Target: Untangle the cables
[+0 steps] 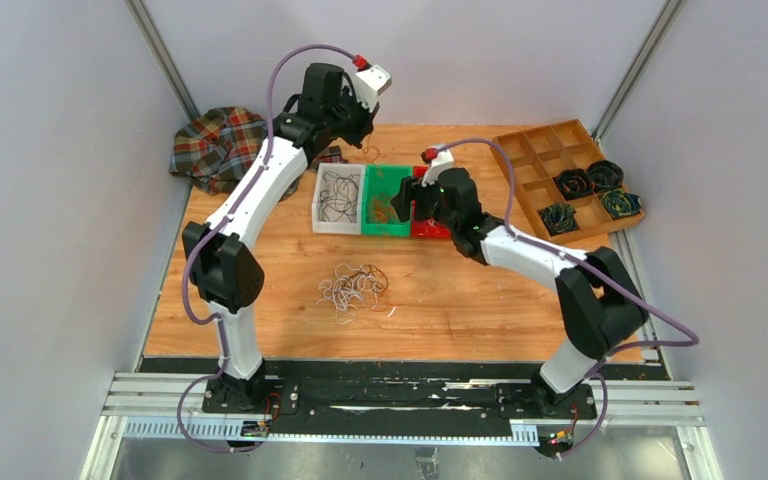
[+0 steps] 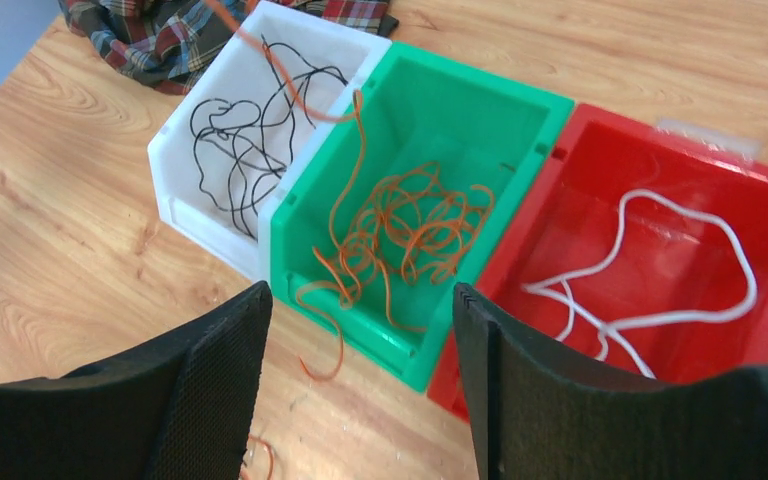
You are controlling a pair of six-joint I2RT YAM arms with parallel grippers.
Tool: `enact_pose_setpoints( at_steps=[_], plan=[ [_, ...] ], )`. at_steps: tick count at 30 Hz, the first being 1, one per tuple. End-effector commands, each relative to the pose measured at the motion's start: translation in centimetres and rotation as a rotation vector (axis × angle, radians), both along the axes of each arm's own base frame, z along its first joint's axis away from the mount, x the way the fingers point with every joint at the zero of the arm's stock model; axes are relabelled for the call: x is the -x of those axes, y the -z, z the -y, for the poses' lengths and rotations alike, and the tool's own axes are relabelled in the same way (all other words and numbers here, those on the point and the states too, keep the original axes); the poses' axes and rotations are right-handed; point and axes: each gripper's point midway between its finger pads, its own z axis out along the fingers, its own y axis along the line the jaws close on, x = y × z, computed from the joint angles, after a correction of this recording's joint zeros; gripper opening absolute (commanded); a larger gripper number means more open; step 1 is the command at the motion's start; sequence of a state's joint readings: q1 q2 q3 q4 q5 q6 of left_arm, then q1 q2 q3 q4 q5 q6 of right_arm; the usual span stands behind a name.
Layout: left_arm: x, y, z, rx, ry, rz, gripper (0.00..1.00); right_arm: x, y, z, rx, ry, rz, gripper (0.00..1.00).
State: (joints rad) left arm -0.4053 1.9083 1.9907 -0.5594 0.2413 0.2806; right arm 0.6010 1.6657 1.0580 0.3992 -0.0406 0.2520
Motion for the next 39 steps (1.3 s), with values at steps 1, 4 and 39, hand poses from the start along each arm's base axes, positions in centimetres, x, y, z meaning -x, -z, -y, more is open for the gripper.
enact_pose_setpoints(
  at_steps=[1, 4, 39],
  plan=[
    [-1.5, -3.0, 1.3, 0.082, -0.003, 0.092, 0.00, 1.4, -1.6, 2.9, -0.034, 0.053, 0.043, 0.65],
    [-2.1, -3.6, 1.4, 0.096, -0.011, 0.122, 0.00, 3.0, -2.0, 4.0, -0.078, 0.069, 0.050, 0.62],
    [0.6, 12.2, 4.4, -0.030, 0.070, -0.093, 0.00, 7.4, -1.2, 7.1, -0.138, 0.108, 0.021, 0.48]
  ],
)
